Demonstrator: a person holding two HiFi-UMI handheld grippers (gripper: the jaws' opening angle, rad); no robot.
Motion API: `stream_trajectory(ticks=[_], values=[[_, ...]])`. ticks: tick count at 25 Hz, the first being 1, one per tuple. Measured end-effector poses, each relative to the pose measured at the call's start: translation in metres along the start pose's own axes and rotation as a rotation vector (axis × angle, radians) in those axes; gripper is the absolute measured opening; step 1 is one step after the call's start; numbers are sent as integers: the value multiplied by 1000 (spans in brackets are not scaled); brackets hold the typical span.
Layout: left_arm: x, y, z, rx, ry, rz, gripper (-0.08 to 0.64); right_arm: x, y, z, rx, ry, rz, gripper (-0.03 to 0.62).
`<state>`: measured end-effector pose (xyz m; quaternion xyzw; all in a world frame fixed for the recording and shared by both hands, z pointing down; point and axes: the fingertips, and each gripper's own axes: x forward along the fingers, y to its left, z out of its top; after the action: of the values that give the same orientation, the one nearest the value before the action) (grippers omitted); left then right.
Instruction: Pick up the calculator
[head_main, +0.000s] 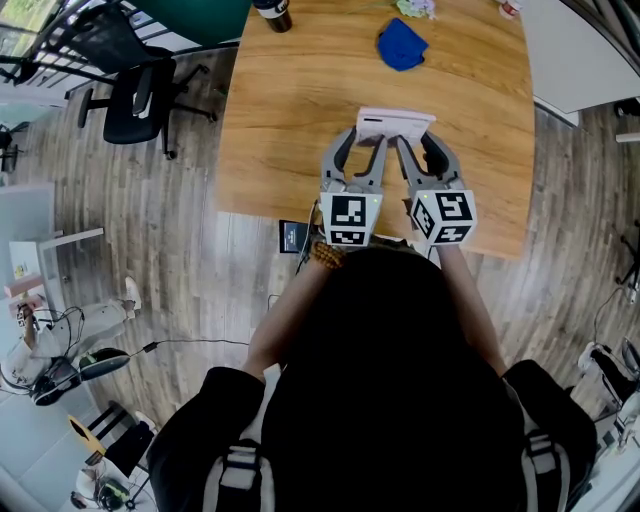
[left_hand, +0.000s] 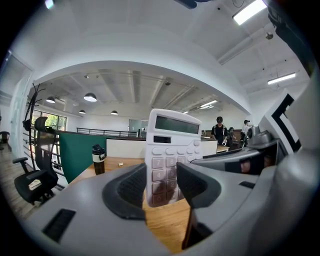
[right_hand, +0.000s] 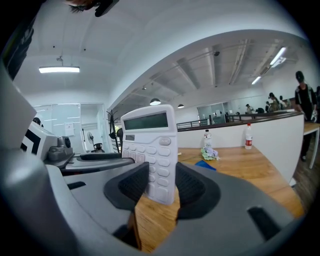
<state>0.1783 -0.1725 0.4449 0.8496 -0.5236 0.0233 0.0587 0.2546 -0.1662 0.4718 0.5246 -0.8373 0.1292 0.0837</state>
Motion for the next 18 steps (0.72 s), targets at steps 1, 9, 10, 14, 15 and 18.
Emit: stream_trajectory(ticks=[1,9,10,14,15,18], values=[[1,-1,-2,0,5,-3,204,0,-2,-2,6,4,-2,164],[5,0,-12,-9,43,12,204,4,-6,-12,18,55,11,160],[6,0,-14,-11,48,15,204,5,-6,-14,19,60,13,158],[8,9,-18,-13,63,23,204,14,-3,-16,27,77,20,158],[9,10,-18,-15,66,23,204,16,-3,-16,28,81,22,158],[10,10,-21,-17,74,20,204,17,-4,-19,34,94,21,158]])
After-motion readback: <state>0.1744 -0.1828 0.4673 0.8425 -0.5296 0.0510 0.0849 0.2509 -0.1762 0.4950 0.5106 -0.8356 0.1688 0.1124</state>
